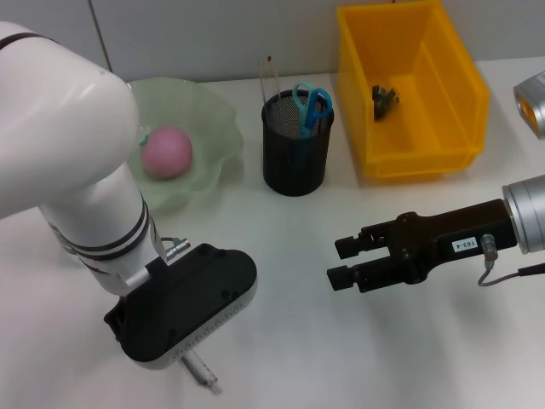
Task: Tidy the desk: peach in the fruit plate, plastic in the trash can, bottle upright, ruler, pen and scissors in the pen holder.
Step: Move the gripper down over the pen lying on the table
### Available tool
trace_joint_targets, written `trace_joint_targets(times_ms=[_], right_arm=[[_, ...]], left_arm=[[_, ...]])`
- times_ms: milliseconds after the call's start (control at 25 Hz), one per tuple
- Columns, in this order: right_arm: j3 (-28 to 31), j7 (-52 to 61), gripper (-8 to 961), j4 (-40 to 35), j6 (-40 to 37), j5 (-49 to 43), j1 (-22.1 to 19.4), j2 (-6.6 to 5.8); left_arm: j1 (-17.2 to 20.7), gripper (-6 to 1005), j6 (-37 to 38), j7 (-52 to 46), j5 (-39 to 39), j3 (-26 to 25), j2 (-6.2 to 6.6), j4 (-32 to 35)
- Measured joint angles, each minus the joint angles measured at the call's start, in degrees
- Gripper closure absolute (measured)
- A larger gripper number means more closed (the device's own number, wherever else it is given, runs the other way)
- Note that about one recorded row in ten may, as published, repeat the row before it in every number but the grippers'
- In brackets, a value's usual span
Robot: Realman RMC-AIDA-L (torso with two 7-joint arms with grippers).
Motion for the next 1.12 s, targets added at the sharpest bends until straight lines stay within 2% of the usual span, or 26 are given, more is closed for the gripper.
trace_joint_targets(times_ms=[280, 1120], right_arm=[[0.0, -0.1, 251, 0.0, -0.1, 0.0, 0.0, 0.00], [0.0, 0.0, 251, 0.0, -0.1, 0.0, 0.1, 0.00]], left_arm=[[-0.1, 713, 0.0, -0.1, 0.1, 0.6, 0.00, 0.0], [-0.5, 793, 0.0, -0.3, -0.4, 1.3, 0.00, -0.1]])
